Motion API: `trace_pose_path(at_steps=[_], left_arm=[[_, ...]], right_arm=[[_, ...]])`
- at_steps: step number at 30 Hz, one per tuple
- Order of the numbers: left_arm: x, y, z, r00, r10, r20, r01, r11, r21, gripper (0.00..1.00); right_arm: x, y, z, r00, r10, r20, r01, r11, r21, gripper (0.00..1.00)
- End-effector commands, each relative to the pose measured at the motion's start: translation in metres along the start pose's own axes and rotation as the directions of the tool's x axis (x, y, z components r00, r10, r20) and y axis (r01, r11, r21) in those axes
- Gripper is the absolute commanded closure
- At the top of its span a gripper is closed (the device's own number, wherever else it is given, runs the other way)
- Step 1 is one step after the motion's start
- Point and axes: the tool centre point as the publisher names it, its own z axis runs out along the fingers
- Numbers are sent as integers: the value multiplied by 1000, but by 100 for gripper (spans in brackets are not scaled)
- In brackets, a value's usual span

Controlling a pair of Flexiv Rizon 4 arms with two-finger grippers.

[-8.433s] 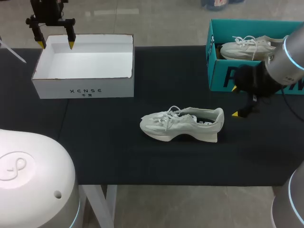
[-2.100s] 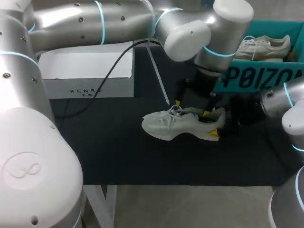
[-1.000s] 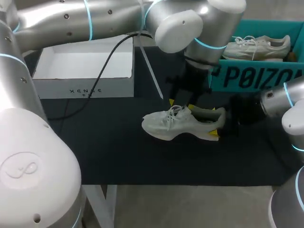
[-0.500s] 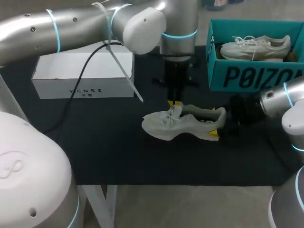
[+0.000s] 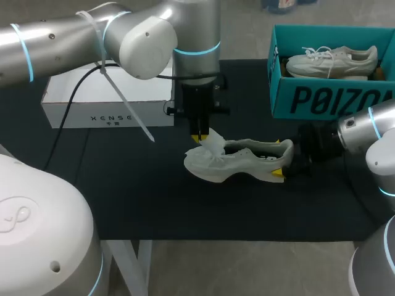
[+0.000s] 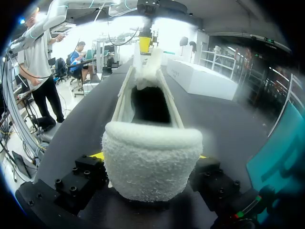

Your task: Take the shoe out of the shoebox, open the shoe tongue, remove and reinsert the insole, then place the shoe into the shoebox

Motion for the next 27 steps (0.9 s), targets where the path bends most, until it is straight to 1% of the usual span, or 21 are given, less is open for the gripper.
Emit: trace_pose_path(at_steps=[1,3,7,8,9,10,11,13,15,17,18,19,20,21,22,23,24,25,26,27], left_arm=[[-8,2,22,1000,-14,-21,14,1000,-10,100],[-10,4,29,1000,-28,2,28,999,-17,100],[-13,8,36,999,-39,6,39,999,-32,100],[-14,9,38,999,-42,15,42,998,-42,98],[-14,9,40,999,-43,29,45,998,-43,74],[-15,9,40,999,-44,28,46,998,-45,47],[-15,9,40,999,-44,25,45,998,-47,0],[-13,8,37,999,-28,21,29,999,-39,0],[-8,5,30,999,24,25,-24,1000,-7,0],[-3,2,20,988,156,-3,-156,987,31,0],[0,-1,14,960,280,-28,-280,960,25,0],[2,-3,7,923,381,-59,-379,925,36,0],[6,-5,-3,823,560,-96,-560,828,24,0],[9,-4,-11,688,712,-142,-717,697,21,0],[9,0,-18,525,840,-137,-846,533,24,0],[9,3,-22,340,925,-166,-937,348,16,0],[7,6,-27,166,976,-139,-984,173,44,0],[4,6,-35,-22,987,-158,-999,-14,46,0],[4,-1,-39,-38,991,-125,-998,-44,-40,0],[5,-12,-44,-25,996,-85,-989,-37,-145,0]], right_arm=[[-3,-8,9,1000,0,3,0,1000,2,100],[-3,-8,9,1000,0,3,0,1000,2,100],[-3,-8,9,1000,0,3,0,1000,2,100],[-3,-8,9,1000,0,3,0,1000,2,100],[-3,-8,9,1000,0,3,0,1000,2,100],[-3,-8,9,1000,0,3,0,1000,2,100],[-3,-8,9,1000,0,3,0,1000,2,100],[-3,-8,9,1000,0,3,0,1000,2,100],[-3,-8,9,1000,0,3,0,1000,2,100],[-3,-8,9,1000,0,3,0,1000,2,100],[-3,-8,9,1000,0,3,0,1000,2,100],[-3,-8,9,1000,0,3,0,1000,2,100],[-3,-8,9,1000,0,3,0,1000,2,100],[-3,-8,9,1000,0,3,0,1000,2,100],[-3,-8,9,1000,0,3,0,1000,2,100],[-3,-8,9,1000,0,3,0,1000,2,100],[-3,-8,9,1000,0,3,0,1000,2,100],[-3,-8,9,1000,0,3,0,1000,2,100],[-3,-8,9,1000,0,3,0,1000,2,100],[-3,-8,9,1000,0,3,0,1000,2,100]])
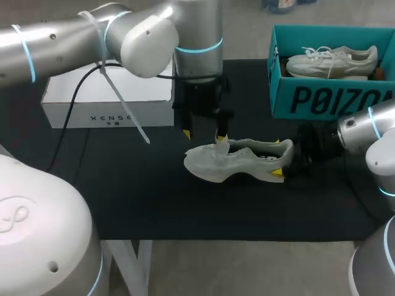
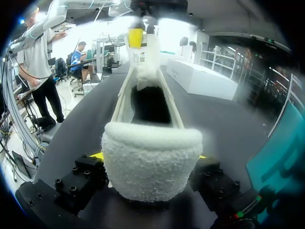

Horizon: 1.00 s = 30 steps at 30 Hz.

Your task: Take the shoe out of the shoebox, open the shoe tongue, remove and reinsert the insole, then place the shoe into the shoebox

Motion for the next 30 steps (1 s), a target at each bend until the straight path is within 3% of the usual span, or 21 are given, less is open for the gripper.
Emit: trace_pose_path(at_steps=[1,11,13,14,16,17,18,19,20,30], left_arm=[[-11,-11,-26,305,949,-79,-942,289,-172,0],[-11,-11,-26,305,949,-79,-942,289,-172,0],[17,-16,-36,175,984,30,-967,177,-182,0],[28,-16,-42,124,988,98,-980,137,-142,0],[45,-20,-48,46,988,149,-982,71,-172,0],[51,-21,-49,5,985,170,-988,31,-149,18],[58,-24,-48,-38,985,170,-987,-10,-158,58],[61,-27,-47,-30,985,171,-988,-3,-155,85],[65,-30,-44,-61,983,171,-988,-36,-148,100],[82,-49,-19,-190,954,232,-981,-173,-90,100]], right_arm=[[-2,-8,9,1000,0,3,0,1000,2,100],[-2,-8,9,1000,0,3,0,1000,2,100],[-2,-8,9,1000,0,3,0,1000,2,100],[-2,-8,9,1000,0,3,0,1000,2,100],[-2,-8,9,1000,0,3,0,1000,2,100],[-2,-8,9,1000,0,3,0,1000,2,100],[-2,-8,9,1000,0,3,0,1000,2,100],[-2,-8,9,1000,0,3,0,1000,2,100],[-2,-8,9,1000,0,3,0,1000,2,100],[-2,-8,9,1000,0,3,0,1000,2,100]])
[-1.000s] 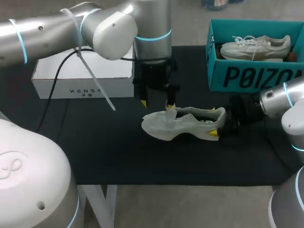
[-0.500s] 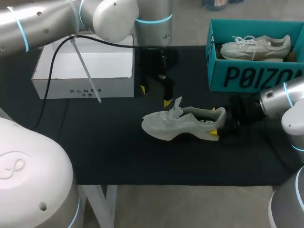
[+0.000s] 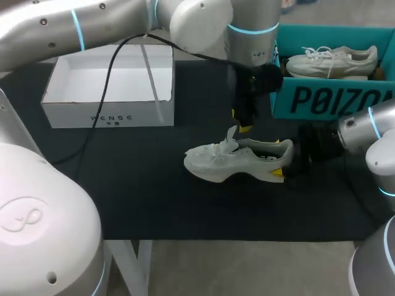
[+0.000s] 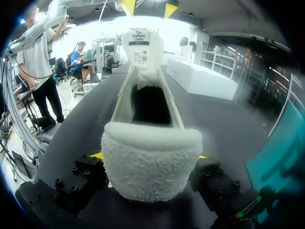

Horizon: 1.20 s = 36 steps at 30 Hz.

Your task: Take the shoe out of the shoebox, open the shoe tongue, remove and reinsert the insole, then place the shoe into the shoebox

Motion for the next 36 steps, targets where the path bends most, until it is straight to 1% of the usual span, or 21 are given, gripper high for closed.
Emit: trace_pose_path(at_steps=[1,4,5,7,8,20,21,22,23,24,25,26,27,28,30,32,33,34,36], left_arm=[[-2,-15,13,700,681,214,-700,714,17,100],[-5,-20,18,684,694,226,-720,693,51,100],[-5,-22,20,680,696,228,-725,685,72,100],[-5,-24,22,678,702,219,-733,670,119,100],[-6,-25,23,695,692,196,-718,682,138,100],[-6,-25,23,695,692,196,-718,682,138,100],[-3,-28,30,710,676,196,-704,691,167,100],[-1,-32,37,709,676,201,-705,689,167,100],[0,-34,42,723,657,211,-689,707,159,100],[1,-38,47,721,665,194,-692,707,149,100],[3,-41,50,732,656,186,-681,717,150,100],[4,-44,52,741,647,177,-670,731,133,100],[7,-46,53,740,650,175,-671,733,115,100],[10,-49,54,748,641,170,-662,738,130,100],[16,-55,57,757,633,160,-650,754,94,100],[19,-58,60,780,604,161,-620,781,76,100],[20,-60,61,777,609,160,-625,777,74,100],[21,-62,62,784,600,157,-617,782,90,100],[22,-65,65,785,596,169,-615,784,86,100]], right_arm=[[-2,-8,9,1000,-1,3,1,1000,2,100],[-2,-8,9,1000,-1,3,1,1000,2,100],[-2,-8,9,1000,-1,3,1,1000,2,100],[-2,-8,9,1000,-1,3,1,1000,2,100],[-2,-8,9,1000,-1,3,1,1000,2,100],[-2,-8,9,1000,-1,3,1,1000,2,100],[-2,-8,9,1000,-1,3,1,1000,2,100],[-2,-8,9,1000,-1,3,1,1000,2,100],[-2,-8,9,1000,-1,3,1,1000,2,100],[-2,-8,9,1000,-1,3,1,1000,2,100],[-2,-8,9,1000,-1,3,1,1000,2,100],[-2,-8,9,1000,-1,3,1,1000,2,100],[-2,-8,9,1000,-1,3,1,1000,2,100],[-2,-8,9,1000,-1,3,1,1000,2,100],[-2,-8,9,1000,-1,3,1,1000,2,100],[-2,-8,9,1000,-1,3,1,1000,2,100],[-2,-8,9,1000,-1,3,1,1000,2,100],[-2,-8,9,1000,-1,3,1,1000,2,100],[-2,-8,9,1000,-1,3,1,1000,2,100]])
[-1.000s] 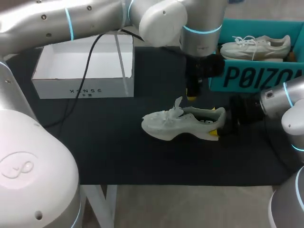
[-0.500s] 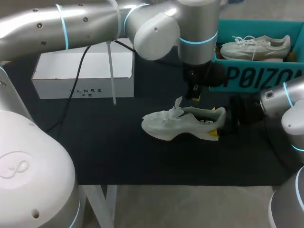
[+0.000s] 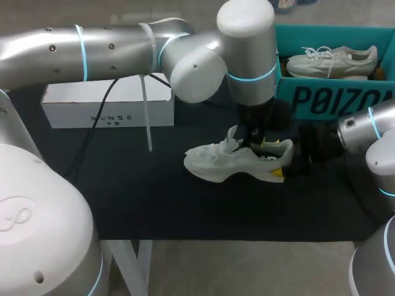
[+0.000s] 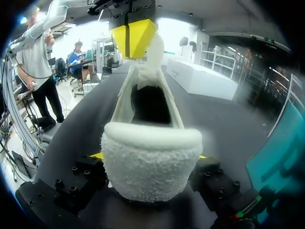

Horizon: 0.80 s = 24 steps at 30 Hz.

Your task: Take the shoe out of the shoebox, open the shoe tongue, remove and reinsert the insole, then place the shoe into the shoebox

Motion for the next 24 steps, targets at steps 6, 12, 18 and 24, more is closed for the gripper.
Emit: trace_pose_path(at_steps=[6,12,18,24], left_arm=[[-20,-14,23,999,-9,49,9,1000,-11,100],[-25,-8,42,998,-30,57,30,1000,-4,100],[-27,2,65,997,-65,29,65,998,-3,100],[-18,14,69,997,-77,-5,77,996,-35,100]], right_arm=[[-2,-8,9,1000,-1,3,1,1000,2,100],[-2,-8,9,1000,-1,3,1,1000,2,100],[-2,-8,9,1000,-1,3,1,1000,2,100],[-2,-8,9,1000,-1,3,1,1000,2,100]])
